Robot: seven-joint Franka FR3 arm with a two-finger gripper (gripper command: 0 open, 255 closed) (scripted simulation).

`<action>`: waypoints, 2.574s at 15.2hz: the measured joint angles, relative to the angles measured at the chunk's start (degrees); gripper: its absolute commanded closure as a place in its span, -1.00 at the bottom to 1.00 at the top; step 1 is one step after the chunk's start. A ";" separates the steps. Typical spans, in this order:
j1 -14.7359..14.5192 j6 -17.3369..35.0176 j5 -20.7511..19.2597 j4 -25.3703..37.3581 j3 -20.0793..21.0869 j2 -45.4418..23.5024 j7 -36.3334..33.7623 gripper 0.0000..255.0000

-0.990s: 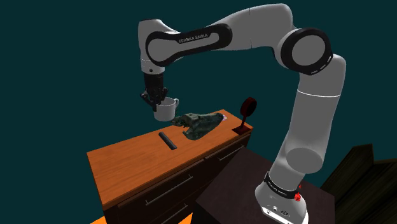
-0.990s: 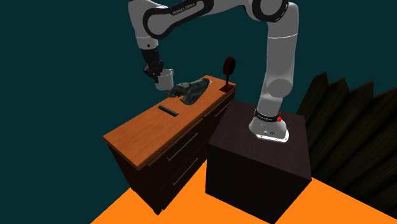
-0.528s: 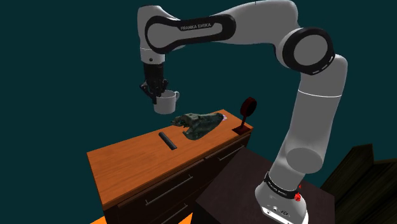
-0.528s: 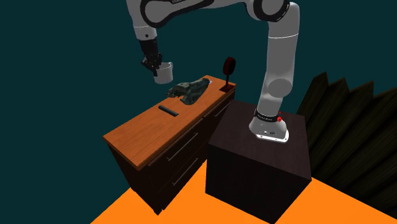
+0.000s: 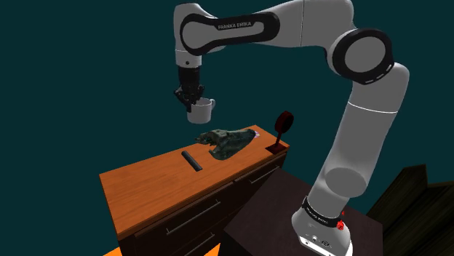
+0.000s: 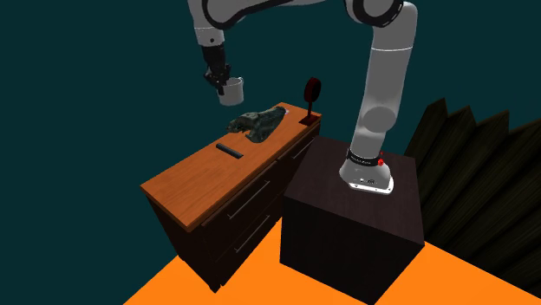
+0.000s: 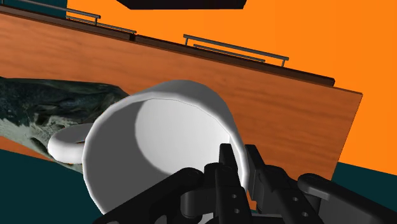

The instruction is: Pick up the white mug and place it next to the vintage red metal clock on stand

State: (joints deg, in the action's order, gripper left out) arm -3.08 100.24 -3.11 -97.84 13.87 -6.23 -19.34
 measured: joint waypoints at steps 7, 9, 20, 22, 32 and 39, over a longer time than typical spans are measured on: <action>4.83 1.44 0.94 -7.35 -4.18 6.36 9.08 1.00; 6.23 2.13 1.01 -9.47 -5.61 7.94 11.91 1.00; 13.27 3.79 0.00 -14.40 -13.65 11.88 26.68 1.00; 14.64 3.49 -0.26 -13.30 -15.27 11.22 29.59 1.00; 20.90 4.39 -0.89 -10.12 -22.44 7.96 42.85 1.00; 25.68 3.59 0.27 -2.42 -27.04 1.53 52.57 1.00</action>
State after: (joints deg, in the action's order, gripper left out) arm 22.60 103.84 -2.84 -100.26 -13.17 -4.70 33.22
